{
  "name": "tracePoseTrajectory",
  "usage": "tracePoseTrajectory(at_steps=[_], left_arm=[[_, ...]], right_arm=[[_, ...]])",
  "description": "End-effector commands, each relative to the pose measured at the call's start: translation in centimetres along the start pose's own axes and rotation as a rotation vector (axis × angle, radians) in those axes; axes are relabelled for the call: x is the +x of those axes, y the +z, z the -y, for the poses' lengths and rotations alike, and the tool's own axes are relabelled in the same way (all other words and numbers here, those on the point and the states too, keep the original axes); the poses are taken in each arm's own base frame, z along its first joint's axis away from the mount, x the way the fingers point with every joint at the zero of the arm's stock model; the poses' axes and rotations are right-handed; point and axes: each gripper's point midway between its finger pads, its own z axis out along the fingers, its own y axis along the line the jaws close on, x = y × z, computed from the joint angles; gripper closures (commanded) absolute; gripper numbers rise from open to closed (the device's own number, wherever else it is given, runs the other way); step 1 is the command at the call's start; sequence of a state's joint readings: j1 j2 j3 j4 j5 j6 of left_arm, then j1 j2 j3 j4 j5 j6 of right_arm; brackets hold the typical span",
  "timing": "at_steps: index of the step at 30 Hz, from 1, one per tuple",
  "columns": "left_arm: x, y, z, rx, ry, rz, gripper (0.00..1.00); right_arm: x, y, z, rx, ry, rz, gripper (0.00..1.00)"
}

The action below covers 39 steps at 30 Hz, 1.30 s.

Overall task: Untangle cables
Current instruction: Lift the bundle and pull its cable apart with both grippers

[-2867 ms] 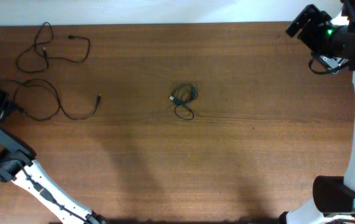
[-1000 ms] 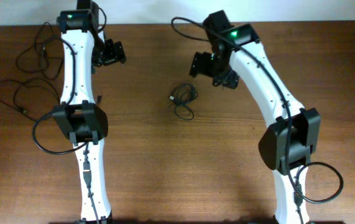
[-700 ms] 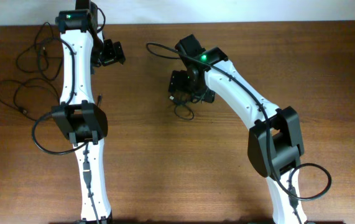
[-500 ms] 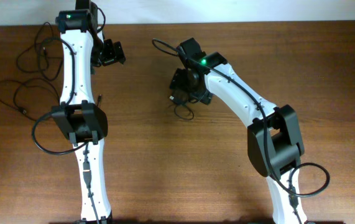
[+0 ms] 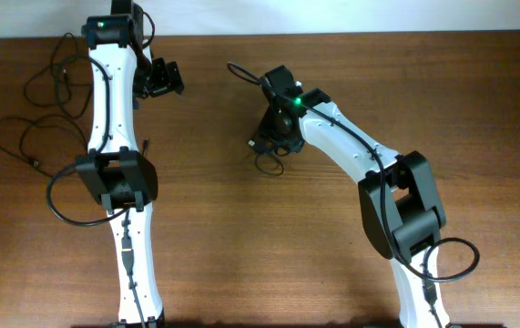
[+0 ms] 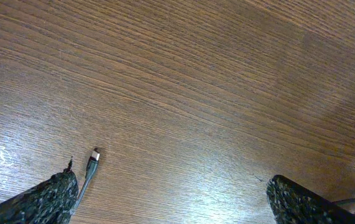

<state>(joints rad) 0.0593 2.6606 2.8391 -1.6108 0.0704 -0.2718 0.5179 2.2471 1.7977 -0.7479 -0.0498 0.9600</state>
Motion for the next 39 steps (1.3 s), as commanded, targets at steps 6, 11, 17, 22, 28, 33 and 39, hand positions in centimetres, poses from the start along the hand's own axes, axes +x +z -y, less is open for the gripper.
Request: tracePoseTrajectory(at_steps=[6,11,17,22,28,33,39], left_arm=[[0.7,-1.8,3.0,0.177,0.074,-0.015,0.01],[4.0,-6.5,11.9,0.782,0.345,-0.076,0.01],[6.8,-6.4,14.6,0.787,0.448,-0.129,0.00],[7.6,-5.3,15.7,0.710,0.525,-0.124,0.00],[5.6,-2.1,10.8,0.335,0.457,-0.093,0.43],[4.2,-1.4,8.5,0.178,0.354,-0.060,0.48],[3.5,-1.2,7.2,0.097,0.303,-0.041,0.48]], right_arm=[[0.3,-3.6,-3.6,-0.155,-0.125,-0.042,0.96],[-2.0,-12.5,-7.5,-0.325,-0.154,0.095,0.96],[-2.5,-13.7,-8.8,-0.398,-0.162,0.111,0.96],[-2.6,-13.8,-8.7,-0.421,-0.157,0.083,0.96],[-4.4,-16.0,-7.6,-0.466,-0.123,0.076,0.96],[-5.7,-20.7,-5.9,-0.433,-0.144,0.190,0.96],[-8.7,-24.5,3.0,-0.010,-0.055,0.469,0.96]])
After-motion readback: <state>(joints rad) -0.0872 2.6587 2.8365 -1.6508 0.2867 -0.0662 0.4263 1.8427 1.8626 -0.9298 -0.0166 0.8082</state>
